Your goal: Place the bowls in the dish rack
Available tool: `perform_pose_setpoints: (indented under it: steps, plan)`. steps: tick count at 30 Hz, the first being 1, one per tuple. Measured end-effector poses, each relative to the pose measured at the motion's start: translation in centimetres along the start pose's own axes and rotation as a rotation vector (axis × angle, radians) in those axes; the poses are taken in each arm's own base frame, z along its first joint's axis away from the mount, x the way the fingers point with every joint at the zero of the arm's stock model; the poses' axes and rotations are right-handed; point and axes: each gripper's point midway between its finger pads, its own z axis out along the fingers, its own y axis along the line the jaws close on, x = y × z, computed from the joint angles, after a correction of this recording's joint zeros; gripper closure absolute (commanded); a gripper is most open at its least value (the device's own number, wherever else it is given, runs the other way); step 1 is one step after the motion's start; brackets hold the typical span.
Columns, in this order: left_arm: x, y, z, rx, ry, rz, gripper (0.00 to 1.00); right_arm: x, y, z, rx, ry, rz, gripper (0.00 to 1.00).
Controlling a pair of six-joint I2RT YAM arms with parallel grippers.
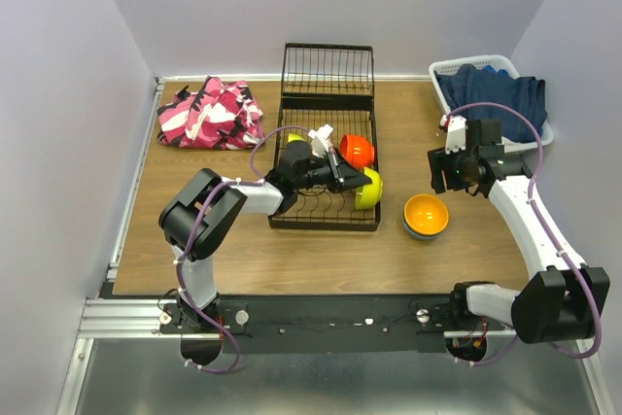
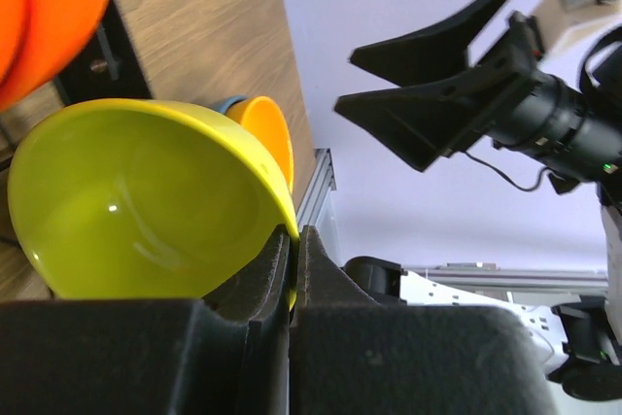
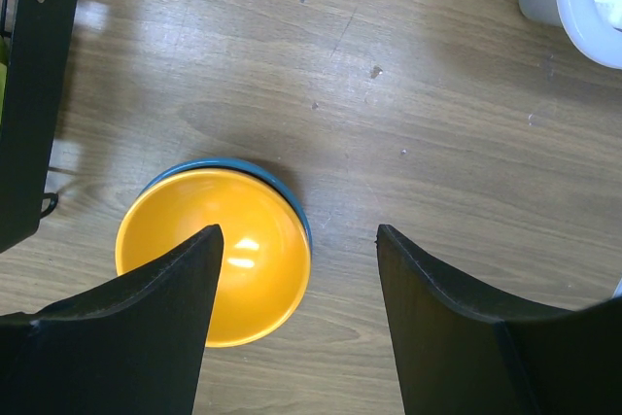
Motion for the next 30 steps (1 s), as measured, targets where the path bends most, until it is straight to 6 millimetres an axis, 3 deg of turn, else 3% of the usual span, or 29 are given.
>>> perform_pose_setpoints:
  steps: [10, 18, 27, 30]
  plan:
    - [-0.3, -1.8, -0.4, 0.086, -0.005, 0.033, 1.00, -0.1, 0.0, -0.3, -0.003, 0.012, 0.005, 0.28]
    - [0.8, -1.2, -1.5, 0.119, 0.020, -0.003, 1.00, -0.5, 0.1, 0.0, -0.013, 0.023, 0.010, 0.28]
    - [0.6, -0.2, -2.1, 0.107, 0.006, -0.017, 0.99, -0.3, 0.2, 0.4, -0.023, 0.037, 0.016, 0.28]
    - [0.7, 1.0, -2.1, 0.060, -0.002, -0.048, 0.99, -0.3, 0.3, 0.4, -0.026, 0.036, 0.016, 0.28]
